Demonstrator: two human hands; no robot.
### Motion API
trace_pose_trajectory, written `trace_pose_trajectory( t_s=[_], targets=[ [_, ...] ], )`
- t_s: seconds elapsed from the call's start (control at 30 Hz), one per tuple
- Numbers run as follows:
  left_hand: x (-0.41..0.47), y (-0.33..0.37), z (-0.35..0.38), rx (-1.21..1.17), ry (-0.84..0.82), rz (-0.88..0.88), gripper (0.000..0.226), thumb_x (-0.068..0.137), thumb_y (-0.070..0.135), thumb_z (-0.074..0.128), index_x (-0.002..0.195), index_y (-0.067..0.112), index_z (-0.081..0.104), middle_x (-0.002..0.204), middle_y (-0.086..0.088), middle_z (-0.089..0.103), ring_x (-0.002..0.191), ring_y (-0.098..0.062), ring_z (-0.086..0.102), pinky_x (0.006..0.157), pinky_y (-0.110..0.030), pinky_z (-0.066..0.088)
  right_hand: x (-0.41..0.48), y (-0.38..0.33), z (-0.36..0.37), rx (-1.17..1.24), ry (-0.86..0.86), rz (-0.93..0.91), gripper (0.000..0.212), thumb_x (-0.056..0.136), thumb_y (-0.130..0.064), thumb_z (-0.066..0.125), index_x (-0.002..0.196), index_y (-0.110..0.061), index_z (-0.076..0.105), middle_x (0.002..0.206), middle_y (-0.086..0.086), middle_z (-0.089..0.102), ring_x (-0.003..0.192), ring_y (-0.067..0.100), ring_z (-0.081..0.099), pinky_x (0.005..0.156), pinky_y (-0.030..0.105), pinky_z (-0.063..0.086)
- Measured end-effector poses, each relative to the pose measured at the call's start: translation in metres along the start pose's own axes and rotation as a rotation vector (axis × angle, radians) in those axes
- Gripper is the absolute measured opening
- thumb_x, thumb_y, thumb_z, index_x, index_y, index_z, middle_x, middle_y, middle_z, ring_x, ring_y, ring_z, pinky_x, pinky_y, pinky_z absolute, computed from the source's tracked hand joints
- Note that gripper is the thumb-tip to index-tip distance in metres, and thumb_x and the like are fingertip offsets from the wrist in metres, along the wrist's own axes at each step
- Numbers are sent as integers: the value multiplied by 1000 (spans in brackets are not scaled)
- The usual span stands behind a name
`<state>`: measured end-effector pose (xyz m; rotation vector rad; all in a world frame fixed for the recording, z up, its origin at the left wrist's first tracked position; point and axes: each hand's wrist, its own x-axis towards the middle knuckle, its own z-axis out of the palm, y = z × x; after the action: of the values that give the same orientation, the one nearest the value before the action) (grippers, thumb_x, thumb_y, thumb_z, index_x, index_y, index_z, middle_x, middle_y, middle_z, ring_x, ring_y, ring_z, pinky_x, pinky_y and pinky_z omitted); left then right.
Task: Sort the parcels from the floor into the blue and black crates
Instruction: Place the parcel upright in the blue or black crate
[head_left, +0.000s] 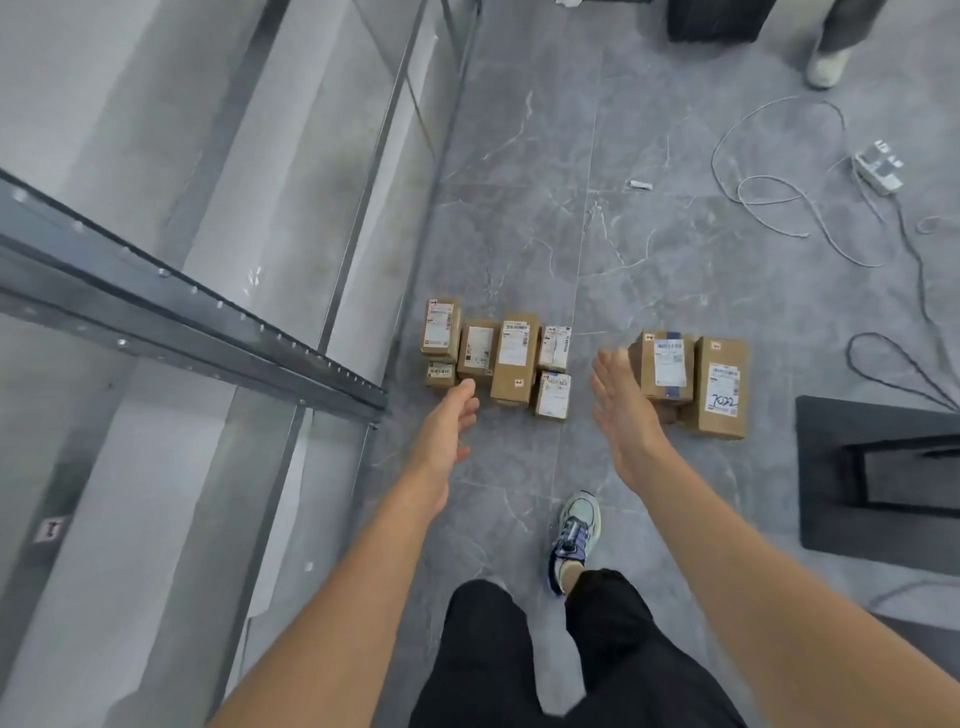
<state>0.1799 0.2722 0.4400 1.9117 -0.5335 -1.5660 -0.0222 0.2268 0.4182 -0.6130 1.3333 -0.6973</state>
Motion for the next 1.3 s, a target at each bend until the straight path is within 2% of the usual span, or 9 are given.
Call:
trace_pose_trajectory(
  t_s=[0.2,0.33,0.53,0.8,0.97,1.07,1.17,1.23,1.3],
  targets=[
    [95,7,15,45,-3,-99,52,103,53,47,144,21,53,142,1,57,129,-14,53,110,-44,42,96,9,-3,0,29,86,74,105,-69,27,167,-29,20,173,-8,23,158,12,25,130,43,17],
    [184,-8,22,61,-4,-157,50,103,51,47,142,20,54,139,1,59,123,-12,55,99,-38,43,176,43,3,-25,59,169,80,101,-75,27,167,-32,20,173,-9,23,158,14,24,130,47,16],
    [339,-59,30,162,-81,-267,56,103,53,45,148,21,49,147,-1,53,133,-16,50,110,-43,40,306,124,16,-34,126,280,72,106,-69,25,167,-31,22,172,-9,25,156,11,27,130,45,18],
    [500,-124,49,241,-176,-341,63,100,62,42,156,31,38,161,4,38,144,-18,38,118,-48,31,440,219,29,-74,213,438,75,104,-73,26,167,-33,22,173,-9,25,159,16,24,130,52,16],
    [557,-162,64,167,-147,-380,97,68,86,42,155,44,34,165,12,31,153,-20,24,122,-57,17,491,251,31,-60,216,470,69,107,-69,22,165,-33,29,170,-10,31,156,14,29,128,43,21],
    [573,-168,68,150,-135,-385,82,83,82,38,154,43,37,162,10,37,151,-21,28,123,-55,18,509,264,34,-56,210,483,64,108,-66,22,157,-31,45,142,-18,58,127,5,55,112,28,40],
    [577,-174,70,125,-193,-362,66,97,73,29,150,39,46,154,6,51,140,-18,45,117,-46,32,516,271,38,-59,225,480,57,108,-66,23,145,-36,55,115,-26,65,100,-7,59,88,17,48],
    [577,-175,70,98,-199,-348,64,99,72,28,148,38,51,148,7,57,128,-11,54,108,-40,42,513,267,42,-50,226,474,49,109,-63,23,139,-40,54,101,-30,62,88,-14,56,70,12,44],
    [570,-171,68,67,-192,-352,57,104,67,26,140,37,57,137,9,64,111,-3,59,99,-36,46,506,261,42,-50,234,468,46,110,-62,23,135,-41,55,99,-29,62,86,-14,57,69,13,44]
  ],
)
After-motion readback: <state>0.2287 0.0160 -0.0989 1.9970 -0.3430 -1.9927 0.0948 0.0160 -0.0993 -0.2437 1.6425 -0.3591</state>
